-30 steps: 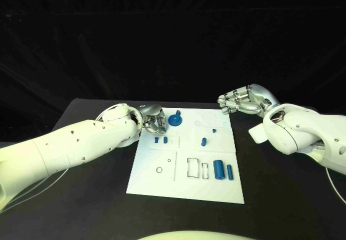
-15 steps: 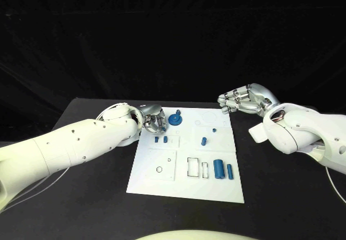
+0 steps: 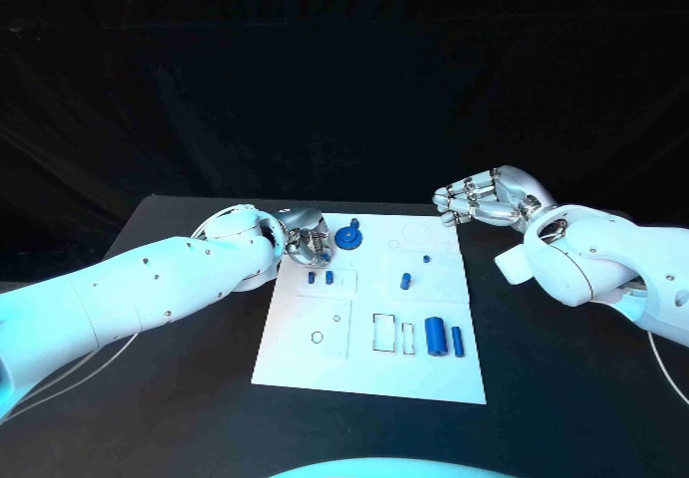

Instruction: Assemble the parts on the task board

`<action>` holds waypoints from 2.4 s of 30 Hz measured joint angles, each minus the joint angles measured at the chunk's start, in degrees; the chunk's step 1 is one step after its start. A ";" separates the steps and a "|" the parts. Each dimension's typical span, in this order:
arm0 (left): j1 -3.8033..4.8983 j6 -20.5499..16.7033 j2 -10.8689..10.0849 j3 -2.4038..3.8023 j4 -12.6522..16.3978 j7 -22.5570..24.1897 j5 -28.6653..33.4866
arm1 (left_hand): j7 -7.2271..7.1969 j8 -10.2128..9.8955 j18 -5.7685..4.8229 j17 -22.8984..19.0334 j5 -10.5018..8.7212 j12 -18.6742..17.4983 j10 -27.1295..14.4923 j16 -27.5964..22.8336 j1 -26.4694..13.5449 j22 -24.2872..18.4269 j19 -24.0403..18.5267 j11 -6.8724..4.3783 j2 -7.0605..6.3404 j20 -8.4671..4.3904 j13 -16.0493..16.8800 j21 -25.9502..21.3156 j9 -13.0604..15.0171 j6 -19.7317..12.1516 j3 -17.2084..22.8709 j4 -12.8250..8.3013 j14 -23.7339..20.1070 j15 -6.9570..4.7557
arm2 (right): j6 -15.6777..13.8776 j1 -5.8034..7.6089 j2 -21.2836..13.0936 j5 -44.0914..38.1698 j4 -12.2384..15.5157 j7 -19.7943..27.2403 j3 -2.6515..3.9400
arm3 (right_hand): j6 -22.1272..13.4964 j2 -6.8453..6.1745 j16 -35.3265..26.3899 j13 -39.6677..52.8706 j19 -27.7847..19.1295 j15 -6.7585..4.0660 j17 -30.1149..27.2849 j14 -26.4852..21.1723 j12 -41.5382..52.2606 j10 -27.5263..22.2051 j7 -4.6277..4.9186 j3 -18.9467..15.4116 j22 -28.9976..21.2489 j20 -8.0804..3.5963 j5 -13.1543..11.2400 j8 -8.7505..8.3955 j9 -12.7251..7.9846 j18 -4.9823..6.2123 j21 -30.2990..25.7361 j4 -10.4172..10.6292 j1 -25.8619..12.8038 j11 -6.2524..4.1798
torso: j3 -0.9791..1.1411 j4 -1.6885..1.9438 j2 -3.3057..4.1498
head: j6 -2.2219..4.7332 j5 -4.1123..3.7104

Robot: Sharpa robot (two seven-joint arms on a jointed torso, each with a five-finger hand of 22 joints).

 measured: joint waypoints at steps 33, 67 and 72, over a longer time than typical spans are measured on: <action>-0.11 -0.74 -2.40 -0.13 0.09 -0.80 0.76 | 1.33 -3.39 0.00 -1.79 0.00 -2.40 0.72 -0.17 -0.63 -2.39 -1.70 0.72 -0.53 0.62 0.16 -2.47 -3.19 -5.84 1.24 -0.91 -0.80 0.80 | 1.56 -0.02 0.02 -3.42 -1.34 -0.91 0.00 | 0.24 -0.20 1.04 -0.53 1.82 -1.09 0.20 2.43 0.00 -0.94 -0.66 3.82 -0.22 -1.15 -3.69 0.27 0.19 0.01 1.56 -3.82 5.17 -0.52 | -0.05 0.00 -0.07 | 0.17 -0.43; 0.87 -12.55 -17.38 -0.04 18.46 22.30 75.08 | 2.37 -2.04 4.06 -26.51 -0.22 -1.81 -3.29 -16.75 -3.10 -25.51 -14.65 2.25 0.76 1.74 1.08 -23.87 -4.54 -3.97 0.44 -0.77 -11.56 2.14 | 15.03 -2.67 7.45 -65.59 -6.44 -16.38 -0.54 | 5.27 -6.67 62.72 3.02 24.08 -7.37 53.40 17.22 0.08 1.82 -4.47 18.07 56.18 -9.12 -8.65 0.16 2.50 -5.36 63.04 -3.45 2.85 -4.72 | -0.16 -0.05 0.42 | 1.61 -4.02; 0.87 -12.54 -17.61 -0.04 19.07 23.21 76.56 | 2.36 -1.81 4.05 -26.74 -0.22 -1.57 -3.28 -16.75 -3.33 -25.69 -14.65 2.25 0.99 1.74 1.08 -23.99 -4.61 -3.97 0.28 -0.93 -11.56 2.14 | 15.38 -3.06 8.17 -66.42 -6.92 -16.68 -0.54 | 5.08 -6.88 64.92 3.02 24.28 -7.37 55.44 17.21 0.08 1.82 -4.28 19.08 60.24 -8.91 -8.33 0.16 2.59 -5.36 66.76 -3.73 2.64 -4.72 | -0.14 -0.07 0.43 | 1.46 -3.96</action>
